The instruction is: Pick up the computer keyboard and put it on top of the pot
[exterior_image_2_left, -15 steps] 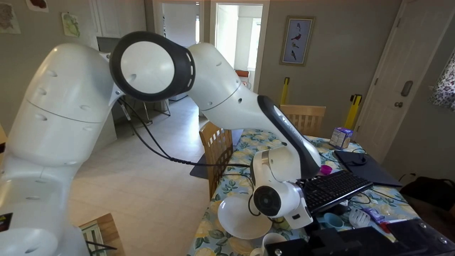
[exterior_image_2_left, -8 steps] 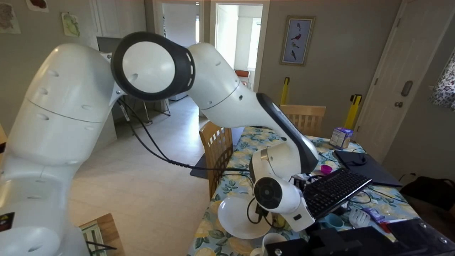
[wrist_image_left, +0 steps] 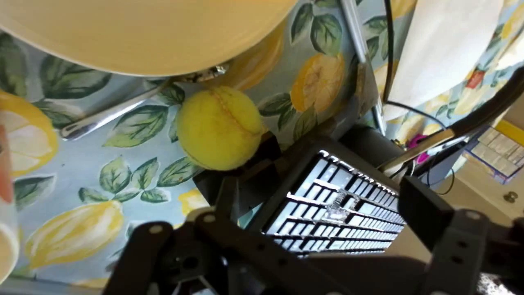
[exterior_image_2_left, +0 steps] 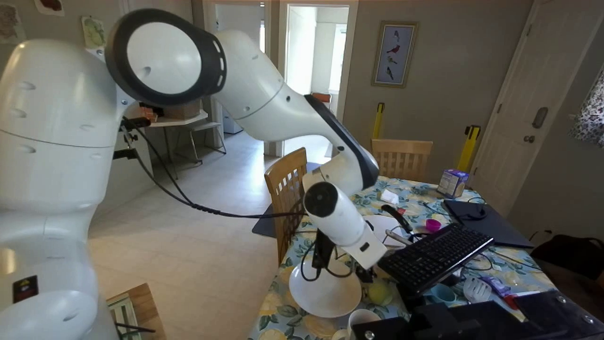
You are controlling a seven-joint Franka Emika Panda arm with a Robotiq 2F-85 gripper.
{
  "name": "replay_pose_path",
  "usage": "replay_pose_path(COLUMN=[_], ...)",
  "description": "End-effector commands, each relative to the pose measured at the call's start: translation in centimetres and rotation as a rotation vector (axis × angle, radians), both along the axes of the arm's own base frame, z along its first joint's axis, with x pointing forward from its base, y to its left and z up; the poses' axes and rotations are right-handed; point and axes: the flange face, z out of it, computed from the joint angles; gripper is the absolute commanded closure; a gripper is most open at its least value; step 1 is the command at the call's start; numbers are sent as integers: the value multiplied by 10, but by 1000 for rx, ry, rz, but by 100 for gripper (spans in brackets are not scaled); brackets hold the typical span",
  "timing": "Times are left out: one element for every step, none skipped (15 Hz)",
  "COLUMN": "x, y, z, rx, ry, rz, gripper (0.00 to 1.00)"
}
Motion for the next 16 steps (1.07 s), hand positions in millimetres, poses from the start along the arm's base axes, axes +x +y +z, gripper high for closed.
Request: replay_pose_path(x=[-42, -50, -57, -66, -76, -89, -101, -110, -117, -123, -126, -127, -114, -117, -119, -120], y=[45, 58, 71, 84, 98, 111, 123, 132, 138, 142, 143, 144, 147, 148, 147, 145], z=[62, 81, 100, 119, 137, 154, 171, 186, 200, 210, 217, 216, 213, 217, 218, 217], rx=[-194, -260, -322, -384, -445, -503, -559, -616, -674, -724, -776, -803, -753, -778, -792, -799], ry=[64, 81, 89, 97, 108, 128, 146, 165, 179, 196, 204, 223, 188, 193, 198, 206], rz=[37, 40, 51, 57, 65, 78, 96, 118, 143, 177, 210, 261, 190, 221, 235, 241], gripper=[0, 0, 0, 0, 0, 0, 0, 0, 0, 0, 0, 0, 0, 0, 0, 0])
